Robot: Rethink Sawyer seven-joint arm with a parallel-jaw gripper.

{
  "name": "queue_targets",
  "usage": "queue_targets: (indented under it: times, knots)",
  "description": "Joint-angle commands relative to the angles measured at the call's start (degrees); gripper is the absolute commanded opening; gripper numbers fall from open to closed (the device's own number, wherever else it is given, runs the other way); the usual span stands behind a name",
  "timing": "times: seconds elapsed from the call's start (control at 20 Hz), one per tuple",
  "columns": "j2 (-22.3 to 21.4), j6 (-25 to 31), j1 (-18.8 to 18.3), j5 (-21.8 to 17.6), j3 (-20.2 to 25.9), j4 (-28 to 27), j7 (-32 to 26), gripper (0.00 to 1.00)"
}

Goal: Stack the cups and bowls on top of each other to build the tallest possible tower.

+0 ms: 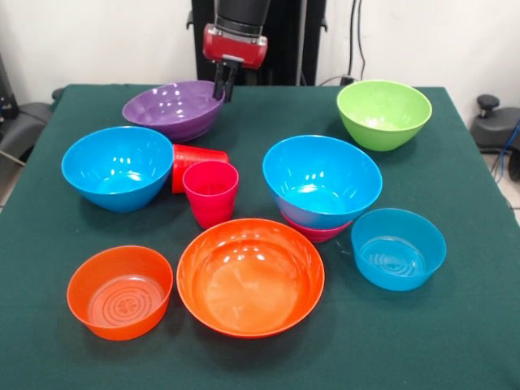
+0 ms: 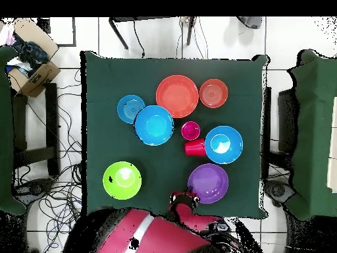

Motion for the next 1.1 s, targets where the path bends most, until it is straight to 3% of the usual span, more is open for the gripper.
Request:
queue_targets:
  times: [0.05, 0.2, 0.3, 0.45, 0.8, 1.1]
  knots:
    - [-16.6, 24.1, -3.9, 2.5, 13.4, -0.8, 5.3, 0.00]
    - [-23.3, 32.5, -4.8, 5.1, 16.2, 0.3, 3.9, 0.00]
    - [-24.9, 36.3, -6.5, 6.0, 19.0, 0.0, 3.2, 0.00]
    - [-24.9, 40.3, -6.9, 8.0, 21.3, -1.7, 3.2, 0.00]
    - [-24.1, 51.2, 0.4, 12.5, 18.7, -9.9, 4.9, 0.00]
    - [-20.0, 51.9, 4.4, 15.3, 19.0, -16.2, 7.3, 0.00]
